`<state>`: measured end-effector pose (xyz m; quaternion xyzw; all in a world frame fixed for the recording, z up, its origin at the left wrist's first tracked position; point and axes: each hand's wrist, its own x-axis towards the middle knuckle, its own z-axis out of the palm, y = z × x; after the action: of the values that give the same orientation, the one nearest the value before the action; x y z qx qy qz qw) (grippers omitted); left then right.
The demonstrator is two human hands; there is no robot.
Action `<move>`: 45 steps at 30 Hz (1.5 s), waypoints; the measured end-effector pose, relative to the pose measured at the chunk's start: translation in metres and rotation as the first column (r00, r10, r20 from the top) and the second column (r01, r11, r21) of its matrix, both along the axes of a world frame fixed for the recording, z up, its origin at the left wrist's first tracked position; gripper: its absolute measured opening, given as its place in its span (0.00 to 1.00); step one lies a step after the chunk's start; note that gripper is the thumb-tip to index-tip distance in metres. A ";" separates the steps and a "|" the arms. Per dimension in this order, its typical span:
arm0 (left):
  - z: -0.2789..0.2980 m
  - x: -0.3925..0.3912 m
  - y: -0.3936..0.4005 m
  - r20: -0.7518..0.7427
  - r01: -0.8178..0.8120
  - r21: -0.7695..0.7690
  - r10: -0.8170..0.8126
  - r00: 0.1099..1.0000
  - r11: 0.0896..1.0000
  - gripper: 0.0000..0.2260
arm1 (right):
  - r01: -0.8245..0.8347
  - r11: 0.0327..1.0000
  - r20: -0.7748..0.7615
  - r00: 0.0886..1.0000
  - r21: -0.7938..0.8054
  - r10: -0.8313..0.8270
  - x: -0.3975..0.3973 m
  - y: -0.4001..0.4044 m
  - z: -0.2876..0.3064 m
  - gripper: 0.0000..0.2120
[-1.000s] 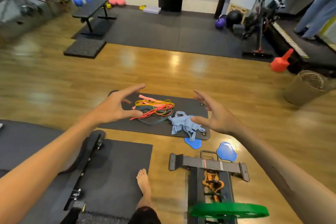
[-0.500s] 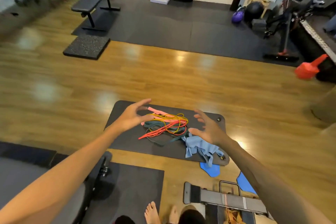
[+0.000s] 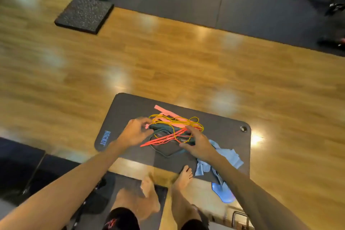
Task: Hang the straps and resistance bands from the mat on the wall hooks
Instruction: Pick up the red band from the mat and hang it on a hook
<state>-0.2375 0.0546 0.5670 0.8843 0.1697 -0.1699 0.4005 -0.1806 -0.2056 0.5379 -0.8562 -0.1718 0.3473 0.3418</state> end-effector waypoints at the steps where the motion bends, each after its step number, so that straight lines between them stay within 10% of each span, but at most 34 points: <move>1: -0.025 0.010 0.002 -0.031 0.018 0.028 -0.017 0.999 0.999 0.16 | -0.011 1.000 -0.007 1.000 -0.024 0.011 0.007 0.005 -0.031 0.36; 11: -0.374 0.102 0.008 -0.346 0.351 0.117 -0.293 0.891 0.929 0.11 | -0.116 0.905 -0.002 0.992 -0.409 0.127 0.027 0.041 -0.382 0.34; 20: -0.618 0.093 -0.003 -0.594 0.569 0.213 -0.357 0.721 0.794 0.27 | -0.166 0.790 0.212 0.912 -0.591 0.350 0.063 0.047 -0.603 0.41; 24: -0.658 0.069 -0.001 -0.578 0.719 0.361 -0.462 0.673 0.594 0.23 | -0.176 0.743 0.233 0.881 -0.646 0.411 0.067 0.041 -0.633 0.18; 28: -0.649 0.063 0.001 -0.478 0.695 0.435 -0.507 0.717 0.573 0.14 | -0.210 0.830 0.108 0.946 -0.517 0.307 0.060 0.032 -0.613 0.10; 35: -0.535 0.082 0.021 -0.455 0.269 0.038 -0.223 0.862 0.962 0.07 | -0.060 0.965 -0.157 0.987 -0.254 0.020 0.078 0.029 -0.495 0.07; 45: -0.198 0.171 0.036 -0.331 0.411 0.204 -0.332 0.883 0.889 0.07 | -0.070 0.988 -0.087 0.995 -0.141 0.058 0.163 0.037 -0.163 0.13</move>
<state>-0.0669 0.0903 0.3694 0.9120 0.0731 -0.3460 0.2077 -0.0179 -0.1685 0.3752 -0.8575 -0.1594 0.4046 0.2748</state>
